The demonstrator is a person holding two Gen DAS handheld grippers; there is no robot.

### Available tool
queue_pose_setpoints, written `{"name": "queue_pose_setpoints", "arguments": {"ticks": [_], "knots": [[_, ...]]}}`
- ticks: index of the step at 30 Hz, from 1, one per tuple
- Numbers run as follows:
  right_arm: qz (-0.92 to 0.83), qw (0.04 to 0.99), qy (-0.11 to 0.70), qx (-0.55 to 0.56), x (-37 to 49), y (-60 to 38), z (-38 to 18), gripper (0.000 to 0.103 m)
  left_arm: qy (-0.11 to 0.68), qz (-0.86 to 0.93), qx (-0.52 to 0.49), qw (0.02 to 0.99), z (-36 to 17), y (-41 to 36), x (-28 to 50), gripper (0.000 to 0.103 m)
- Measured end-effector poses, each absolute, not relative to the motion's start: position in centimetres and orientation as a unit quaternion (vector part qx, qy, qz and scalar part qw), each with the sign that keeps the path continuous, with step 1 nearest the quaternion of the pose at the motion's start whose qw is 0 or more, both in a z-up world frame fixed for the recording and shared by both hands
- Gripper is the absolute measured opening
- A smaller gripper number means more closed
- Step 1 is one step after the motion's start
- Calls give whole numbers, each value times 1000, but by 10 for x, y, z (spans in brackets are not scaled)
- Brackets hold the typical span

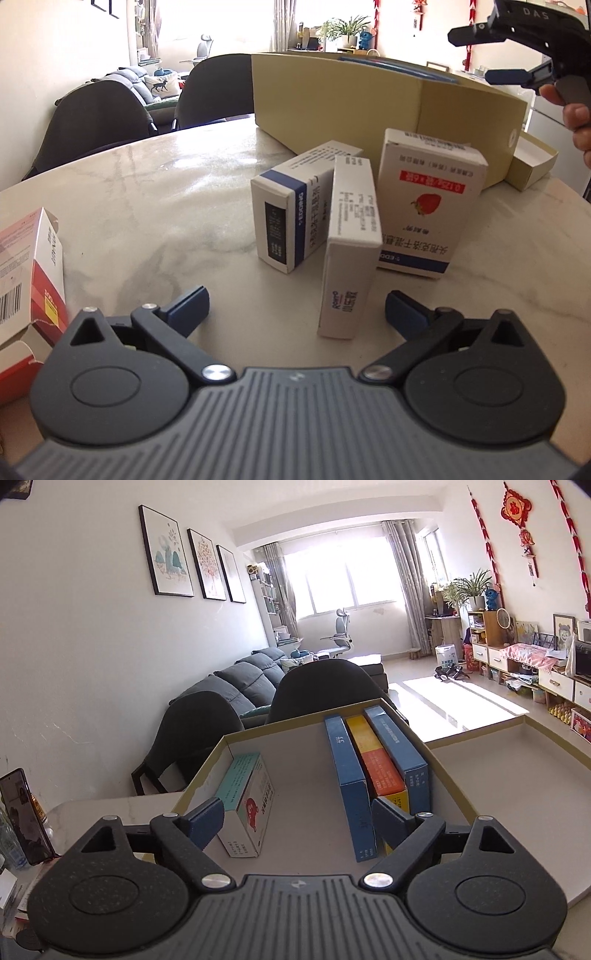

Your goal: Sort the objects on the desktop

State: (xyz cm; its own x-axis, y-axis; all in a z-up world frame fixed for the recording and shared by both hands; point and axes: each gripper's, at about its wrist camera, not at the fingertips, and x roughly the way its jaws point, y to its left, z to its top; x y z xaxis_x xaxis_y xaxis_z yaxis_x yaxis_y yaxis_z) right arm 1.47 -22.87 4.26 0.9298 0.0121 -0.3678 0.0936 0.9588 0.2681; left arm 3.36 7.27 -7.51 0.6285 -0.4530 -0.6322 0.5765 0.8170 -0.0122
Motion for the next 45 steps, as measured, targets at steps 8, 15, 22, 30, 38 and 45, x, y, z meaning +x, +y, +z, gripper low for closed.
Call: {"name": "queue_pose_setpoints", "arguments": {"ticks": [8, 15, 22, 30, 38, 45], "knots": [[-62, 976, 151, 147, 13, -239, 33, 97, 322, -284, 96, 898, -74, 69, 34, 103], [-69, 978, 135, 147, 21, -235, 29, 101, 322, -284, 96, 898, -74, 69, 35, 103], [-73, 977, 134, 146, 32, -229, 23, 102, 322, -284, 96, 898, -74, 69, 35, 103], [-73, 976, 137, 150, 37, -228, 19, 102, 322, -284, 96, 898, -74, 68, 37, 103], [-77, 975, 135, 156, 39, -230, 20, 102, 322, -284, 96, 898, -74, 68, 38, 103], [-73, 976, 135, 157, 39, -229, 20, 102, 322, -284, 96, 898, -74, 68, 38, 103]]}}
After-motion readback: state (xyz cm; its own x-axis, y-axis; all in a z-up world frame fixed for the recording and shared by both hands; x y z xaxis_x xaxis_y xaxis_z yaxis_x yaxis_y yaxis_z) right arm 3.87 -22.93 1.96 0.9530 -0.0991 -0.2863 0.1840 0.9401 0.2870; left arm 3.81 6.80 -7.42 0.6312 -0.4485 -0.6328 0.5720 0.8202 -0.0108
